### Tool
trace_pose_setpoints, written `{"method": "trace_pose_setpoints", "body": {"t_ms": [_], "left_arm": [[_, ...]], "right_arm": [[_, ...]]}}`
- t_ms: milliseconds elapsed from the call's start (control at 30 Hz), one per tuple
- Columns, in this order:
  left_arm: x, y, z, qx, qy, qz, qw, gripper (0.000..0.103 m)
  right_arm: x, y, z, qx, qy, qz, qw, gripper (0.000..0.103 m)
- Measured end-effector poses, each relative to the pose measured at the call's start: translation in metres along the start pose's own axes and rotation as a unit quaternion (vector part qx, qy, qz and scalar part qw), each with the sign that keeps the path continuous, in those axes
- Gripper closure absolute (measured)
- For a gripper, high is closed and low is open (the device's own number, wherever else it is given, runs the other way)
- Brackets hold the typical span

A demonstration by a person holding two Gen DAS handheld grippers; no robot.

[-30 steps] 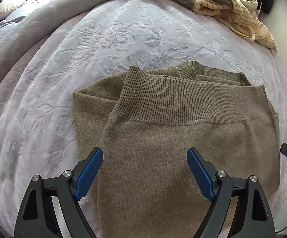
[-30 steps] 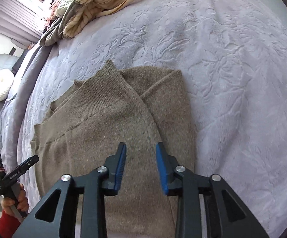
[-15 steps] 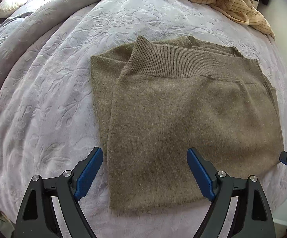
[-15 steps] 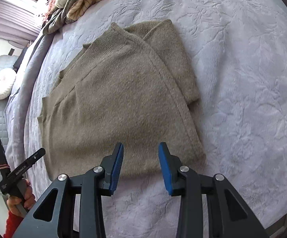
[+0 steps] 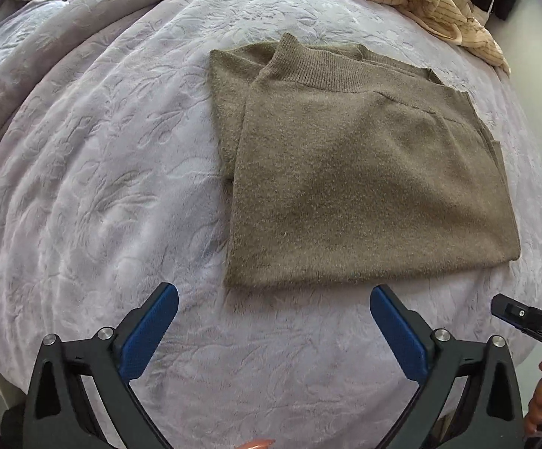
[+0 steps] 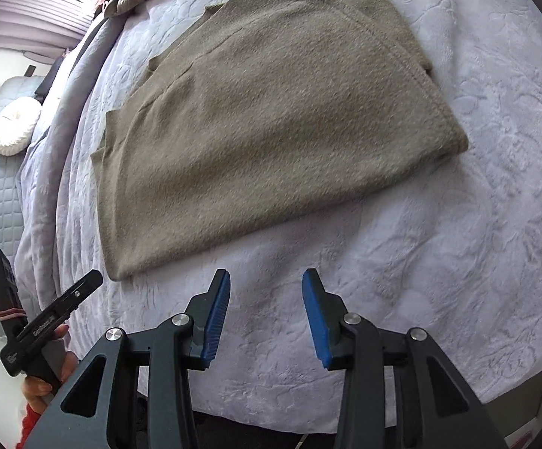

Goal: Fold small clothes

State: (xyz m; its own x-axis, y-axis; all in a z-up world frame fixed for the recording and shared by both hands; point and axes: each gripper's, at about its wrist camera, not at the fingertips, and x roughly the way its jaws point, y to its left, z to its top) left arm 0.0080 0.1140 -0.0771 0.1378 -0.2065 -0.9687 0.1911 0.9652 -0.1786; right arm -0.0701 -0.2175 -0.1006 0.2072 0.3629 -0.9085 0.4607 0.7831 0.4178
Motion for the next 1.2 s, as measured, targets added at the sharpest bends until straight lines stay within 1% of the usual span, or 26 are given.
{"method": "trace_pose_setpoints", "body": {"t_ms": [67,167,267,333,367,433,500,533,600,667,733,833,867,967,1033,1067,1133,1167,1200], "left_arm": [[-0.002,0.007,-0.006,-0.011,0.007,-0.01,0.9999,0.0],[-0.001,0.017,-0.013,-0.023,0.022,-0.018,0.9993,0.0],[0.003,0.031,-0.02,-0.044,0.035,-0.01,0.9984,0.0],[0.011,0.042,-0.023,-0.054,0.054,-0.005,0.9971,0.0],[0.015,0.048,-0.024,-0.063,0.066,-0.012,0.9958,0.0],[0.023,0.059,-0.027,-0.08,0.09,-0.044,0.9918,0.0],[0.024,0.067,-0.029,-0.091,0.091,-0.052,0.9904,0.0],[0.022,0.07,-0.03,-0.093,0.086,-0.051,0.9906,0.0],[0.021,0.076,-0.03,-0.1,0.083,-0.051,0.9901,0.0],[0.021,0.081,-0.029,-0.109,0.083,-0.055,0.989,0.0],[0.02,0.085,-0.026,-0.114,0.078,-0.055,0.9889,0.0],[0.019,0.09,-0.02,-0.114,0.067,-0.052,0.9899,0.0],[0.019,0.091,-0.017,-0.115,0.064,-0.056,0.9897,0.0],[0.02,0.095,-0.007,-0.122,0.061,-0.079,0.9874,0.0],[0.022,0.098,0.0,-0.129,0.062,-0.101,0.9846,0.0],[0.024,0.099,0.004,-0.133,0.062,-0.11,0.983,0.0],[0.027,0.099,0.013,-0.136,0.059,-0.121,0.9815,0.0],[0.029,0.097,0.019,-0.134,0.059,-0.128,0.9809,0.0],[0.032,0.096,0.025,-0.133,0.06,-0.137,0.9797,0.0]], "right_arm": [[0.005,0.005,-0.008,0.003,0.005,0.006,1.0,0.046],[0.014,0.014,-0.019,0.006,0.015,0.01,1.0,0.046],[0.024,0.023,-0.03,0.011,0.022,0.017,1.0,0.046],[0.029,0.029,-0.035,0.014,0.023,0.025,0.999,0.046],[0.032,0.032,-0.037,0.017,0.024,0.031,0.999,0.046],[0.038,0.037,-0.04,0.026,0.025,0.046,0.998,0.046],[0.046,0.041,-0.041,0.041,0.027,0.074,0.996,0.046],[0.051,0.043,-0.041,0.054,0.028,0.098,0.993,0.046],[0.063,0.047,-0.038,0.082,0.029,0.145,0.986,0.046],[0.078,0.051,-0.033,0.111,0.025,0.197,0.974,0.046],[0.094,0.056,-0.026,0.131,0.019,0.236,0.963,0.046],[0.12,0.062,-0.018,0.166,0.012,0.275,0.947,0.046],[0.127,0.063,-0.016,0.177,0.01,0.285,0.942,0.046],[0.146,0.066,-0.012,0.206,0.004,0.304,0.93,0.046],[0.153,0.067,-0.009,0.226,0.0,0.32,0.92,0.046],[0.157,0.067,-0.008,0.238,-0.001,0.331,0.913,0.046],[0.161,0.066,-0.006,0.259,0.002,0.357,0.898,0.065],[0.162,0.065,-0.005,0.269,0.004,0.369,0.89,0.089],[0.162,0.064,-0.004,0.276,0.002,0.385,0.881,0.095]]}}
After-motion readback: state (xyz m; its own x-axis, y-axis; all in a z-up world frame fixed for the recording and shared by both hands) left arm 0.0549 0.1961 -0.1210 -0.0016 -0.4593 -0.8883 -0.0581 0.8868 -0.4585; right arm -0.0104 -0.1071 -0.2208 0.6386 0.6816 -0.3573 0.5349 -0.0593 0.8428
